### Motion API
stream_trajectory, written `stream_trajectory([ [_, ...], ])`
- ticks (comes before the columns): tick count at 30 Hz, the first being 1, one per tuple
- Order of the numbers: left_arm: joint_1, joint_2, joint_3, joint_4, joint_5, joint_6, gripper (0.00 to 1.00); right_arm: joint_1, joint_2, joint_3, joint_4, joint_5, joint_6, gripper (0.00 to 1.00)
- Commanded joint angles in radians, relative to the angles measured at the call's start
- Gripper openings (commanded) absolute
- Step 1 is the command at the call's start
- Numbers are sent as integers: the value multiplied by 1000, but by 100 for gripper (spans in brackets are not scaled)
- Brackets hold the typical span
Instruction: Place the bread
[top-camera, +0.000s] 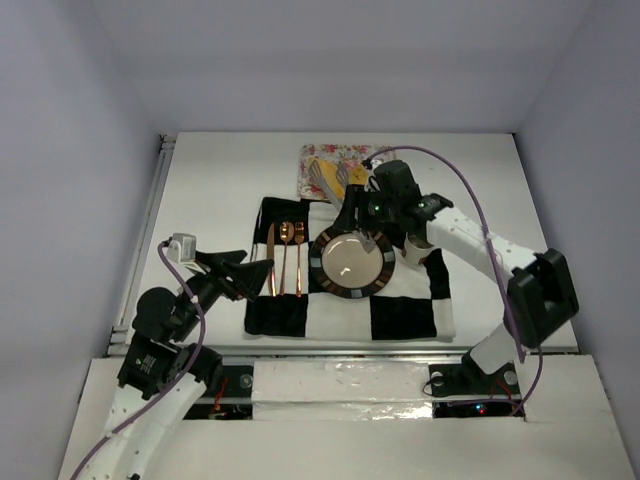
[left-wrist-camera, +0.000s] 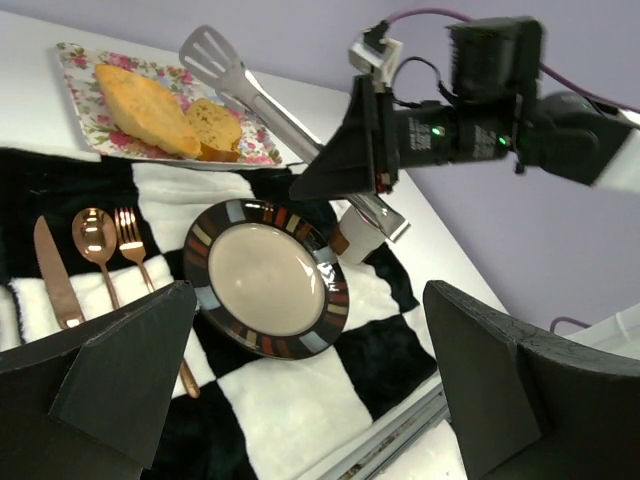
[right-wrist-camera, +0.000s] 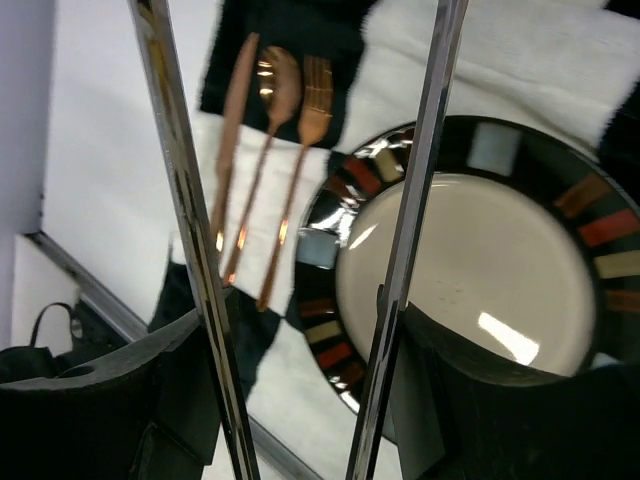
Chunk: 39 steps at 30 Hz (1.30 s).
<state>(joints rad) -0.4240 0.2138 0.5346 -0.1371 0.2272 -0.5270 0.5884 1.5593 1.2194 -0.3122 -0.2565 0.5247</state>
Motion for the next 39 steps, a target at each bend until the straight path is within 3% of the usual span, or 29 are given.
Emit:
stream_trajectory([
  [1,-2,-54,-5,11,-41,22,99,-61,76,124,-135,-75,-120,63],
  [14,-2,-82,-12,36,-9,38,98,-160,395,475,-313,-141,-216,62],
  [23,-2,-90,-15,39,-5,39,98,-170,518,583,-343,-141,-239,63],
  [28,-2,-85,-15,39,-8,39,98,-170,541,559,-321,-171,-236,61],
  [31,-2,-80,-16,39,-8,39,97,-170,525,525,-288,-193,-230,51],
  [39,-2,-71,-16,39,-11,38,97,-170,397,401,-193,-198,-189,37],
])
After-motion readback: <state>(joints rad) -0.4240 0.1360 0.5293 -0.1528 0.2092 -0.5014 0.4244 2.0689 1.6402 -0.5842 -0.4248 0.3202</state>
